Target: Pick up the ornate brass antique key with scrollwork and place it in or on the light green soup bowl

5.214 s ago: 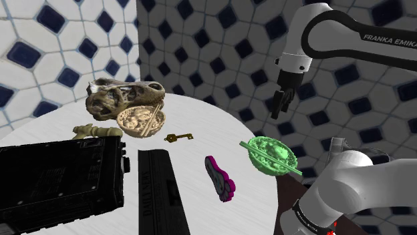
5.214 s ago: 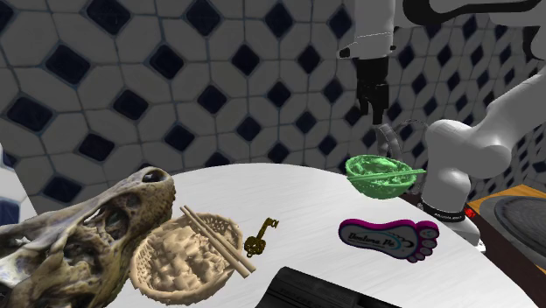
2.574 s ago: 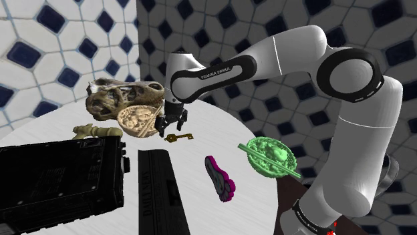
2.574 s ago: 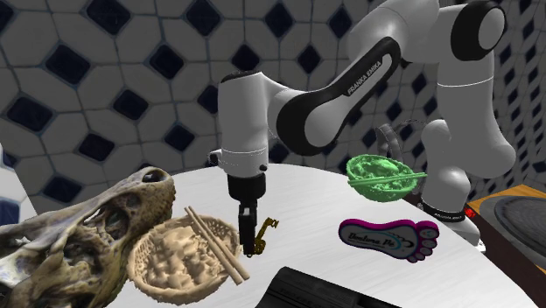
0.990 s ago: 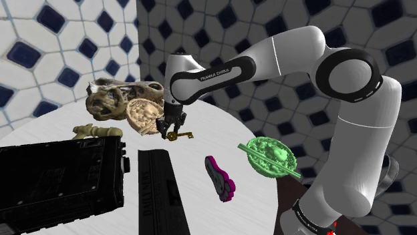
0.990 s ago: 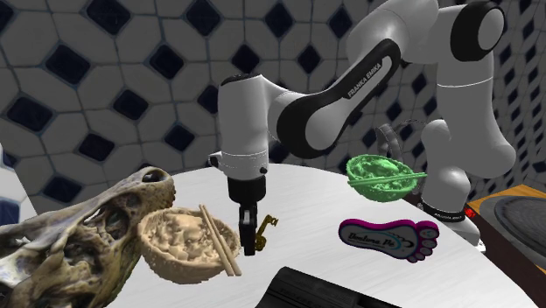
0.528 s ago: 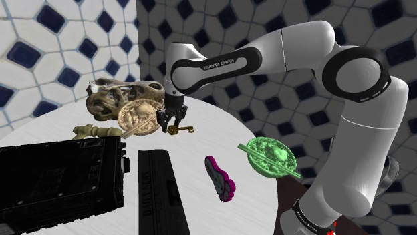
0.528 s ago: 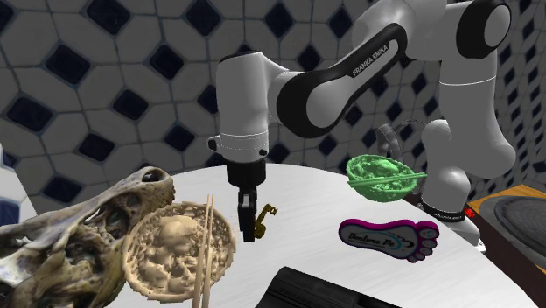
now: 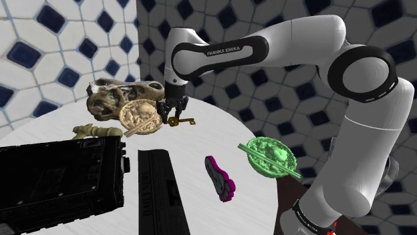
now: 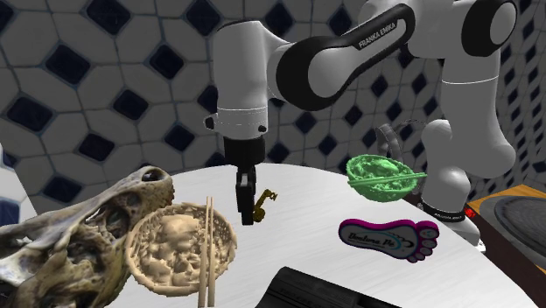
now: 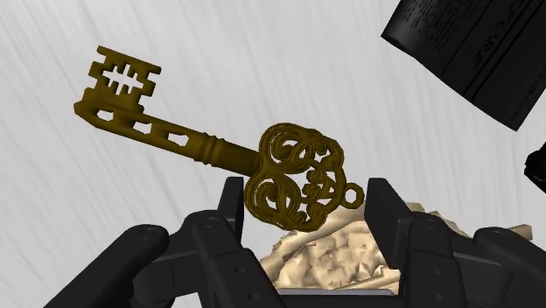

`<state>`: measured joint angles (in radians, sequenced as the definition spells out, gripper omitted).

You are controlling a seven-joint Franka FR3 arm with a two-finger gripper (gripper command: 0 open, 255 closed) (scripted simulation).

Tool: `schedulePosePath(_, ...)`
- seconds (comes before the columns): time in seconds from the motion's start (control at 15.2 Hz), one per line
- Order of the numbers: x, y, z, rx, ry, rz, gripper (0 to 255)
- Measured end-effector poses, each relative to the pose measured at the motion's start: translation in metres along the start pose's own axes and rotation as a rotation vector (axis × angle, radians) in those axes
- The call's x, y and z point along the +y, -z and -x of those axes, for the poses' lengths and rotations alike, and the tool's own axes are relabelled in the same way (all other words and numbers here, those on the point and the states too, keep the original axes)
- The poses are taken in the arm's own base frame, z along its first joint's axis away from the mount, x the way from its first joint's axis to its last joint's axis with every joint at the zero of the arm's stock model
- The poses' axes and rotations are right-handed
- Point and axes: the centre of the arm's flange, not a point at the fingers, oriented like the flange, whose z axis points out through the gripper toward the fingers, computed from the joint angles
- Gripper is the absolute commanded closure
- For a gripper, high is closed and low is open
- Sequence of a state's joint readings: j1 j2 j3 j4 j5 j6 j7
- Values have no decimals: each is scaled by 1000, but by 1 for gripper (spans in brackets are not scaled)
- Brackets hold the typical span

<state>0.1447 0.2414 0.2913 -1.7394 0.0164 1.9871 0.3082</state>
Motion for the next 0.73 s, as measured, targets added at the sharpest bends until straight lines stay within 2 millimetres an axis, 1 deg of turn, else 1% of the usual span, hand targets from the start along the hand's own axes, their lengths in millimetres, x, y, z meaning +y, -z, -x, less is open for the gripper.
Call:
schedulePosePath(0.26,-2,21,3,0,0,0,255)
schedulePosePath(0.46,-4,36,0,0,0,0,255)
schedulePosePath(0.73,-6,58,2,0,0,0,255)
